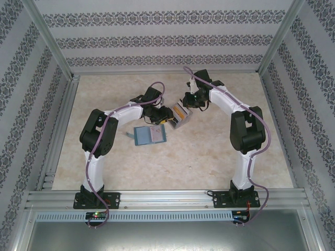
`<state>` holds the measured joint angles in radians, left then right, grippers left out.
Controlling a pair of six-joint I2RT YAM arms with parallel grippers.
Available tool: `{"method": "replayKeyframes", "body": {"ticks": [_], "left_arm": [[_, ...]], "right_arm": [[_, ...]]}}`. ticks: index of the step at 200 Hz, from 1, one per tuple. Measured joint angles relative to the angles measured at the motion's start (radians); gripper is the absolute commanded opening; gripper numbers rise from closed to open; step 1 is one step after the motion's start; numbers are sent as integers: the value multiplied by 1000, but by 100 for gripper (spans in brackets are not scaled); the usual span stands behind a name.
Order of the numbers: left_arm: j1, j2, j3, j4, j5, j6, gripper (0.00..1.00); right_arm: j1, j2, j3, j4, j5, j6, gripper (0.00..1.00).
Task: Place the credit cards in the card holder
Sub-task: Pick up the credit card from the storage box.
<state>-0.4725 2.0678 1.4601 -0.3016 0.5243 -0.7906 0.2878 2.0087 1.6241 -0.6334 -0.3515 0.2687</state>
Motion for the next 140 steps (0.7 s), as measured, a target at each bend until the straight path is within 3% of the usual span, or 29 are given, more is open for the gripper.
{"method": "replayKeyframes", "body": {"ticks": [31, 140], "left_arm": [[0, 0, 0, 0, 0, 0, 45], [0, -29, -1, 0, -5, 0, 44]], "right_arm": [[-11, -11, 0, -7, 0, -7, 8], [-24, -130, 0, -29, 38, -15, 7]]}}
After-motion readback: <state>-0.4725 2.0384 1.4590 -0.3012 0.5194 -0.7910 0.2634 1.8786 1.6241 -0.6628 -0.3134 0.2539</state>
